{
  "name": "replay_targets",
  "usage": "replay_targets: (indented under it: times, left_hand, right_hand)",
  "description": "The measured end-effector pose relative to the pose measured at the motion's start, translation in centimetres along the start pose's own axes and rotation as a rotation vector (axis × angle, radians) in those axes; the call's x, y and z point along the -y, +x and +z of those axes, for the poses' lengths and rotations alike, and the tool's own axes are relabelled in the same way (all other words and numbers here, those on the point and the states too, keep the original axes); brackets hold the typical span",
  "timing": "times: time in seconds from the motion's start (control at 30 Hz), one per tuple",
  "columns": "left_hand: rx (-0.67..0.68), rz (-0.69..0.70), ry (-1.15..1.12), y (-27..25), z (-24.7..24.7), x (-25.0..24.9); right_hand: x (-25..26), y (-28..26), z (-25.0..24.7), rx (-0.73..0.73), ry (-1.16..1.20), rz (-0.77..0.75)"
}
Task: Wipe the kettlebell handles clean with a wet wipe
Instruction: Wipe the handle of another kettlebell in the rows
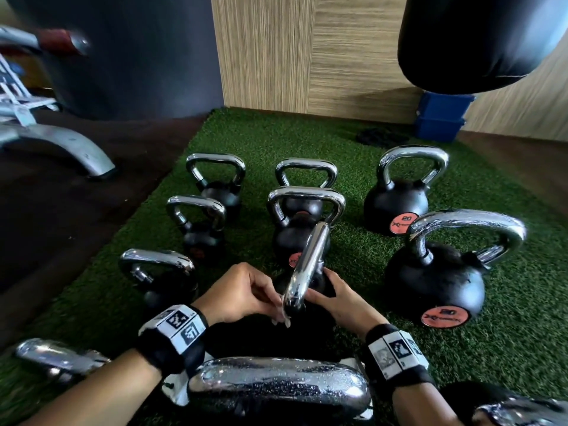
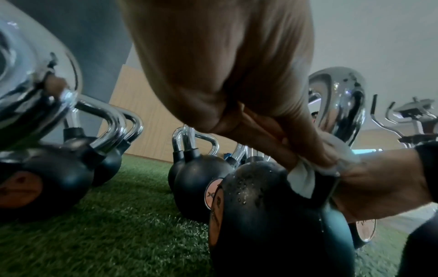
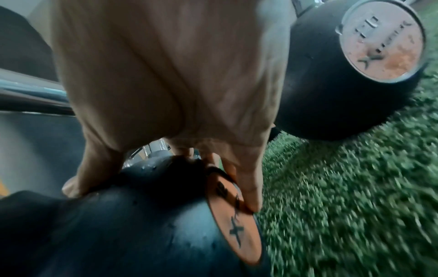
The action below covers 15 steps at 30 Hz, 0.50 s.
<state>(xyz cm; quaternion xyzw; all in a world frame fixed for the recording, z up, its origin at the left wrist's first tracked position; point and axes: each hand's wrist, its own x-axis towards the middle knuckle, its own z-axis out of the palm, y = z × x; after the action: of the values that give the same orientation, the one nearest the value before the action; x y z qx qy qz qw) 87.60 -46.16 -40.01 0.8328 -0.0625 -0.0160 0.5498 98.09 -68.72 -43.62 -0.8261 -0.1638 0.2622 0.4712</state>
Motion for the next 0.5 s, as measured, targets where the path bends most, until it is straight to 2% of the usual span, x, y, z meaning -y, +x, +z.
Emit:
replay_targets:
  times: [0.07,0.13,0.23,0.27,0.3,0.4,0.5]
  left_hand:
    - [0.01,-0.01,-0.061,-0.1,-0.4,0.0]
    - [-0.034,0.016,-0.081,0.2,-1.3,-0.6]
    - [-0.2,0.08,-0.126,1.2,-3.4,-2.2]
    - [-0.225,0.1,-0.147,1.6,-4.1,-2.8]
    - [-0.233,0.125,-0.154,2.0,-4.6,-3.5]
    - [-0.247,0.182,-0.147,3.2,-5.1,-5.9]
    - [-0.247,0.219,-0.137,3.9,-4.7,-7.9]
  right_hand:
    - [1.2,-0.5,-0.8,-0.015,-0.205,-0.011]
    - [2.7,-1.2,-2.0,-0.156,-0.4,-0.106]
    - [5.5,-2.9,-3.9,-0.527,-0.286,-0.316]
    - [6.5,-3.5,-4.5,-0.587,-0.209,-0.401]
    - [7.5,-3.9,-4.9,-0.573,-0.135,-0.47]
    - [10.6,-5.3,-5.2,-0.297,0.014,-0.576]
    - [11.9,-5.3,-4.6,-0.245,0.063,-0.622]
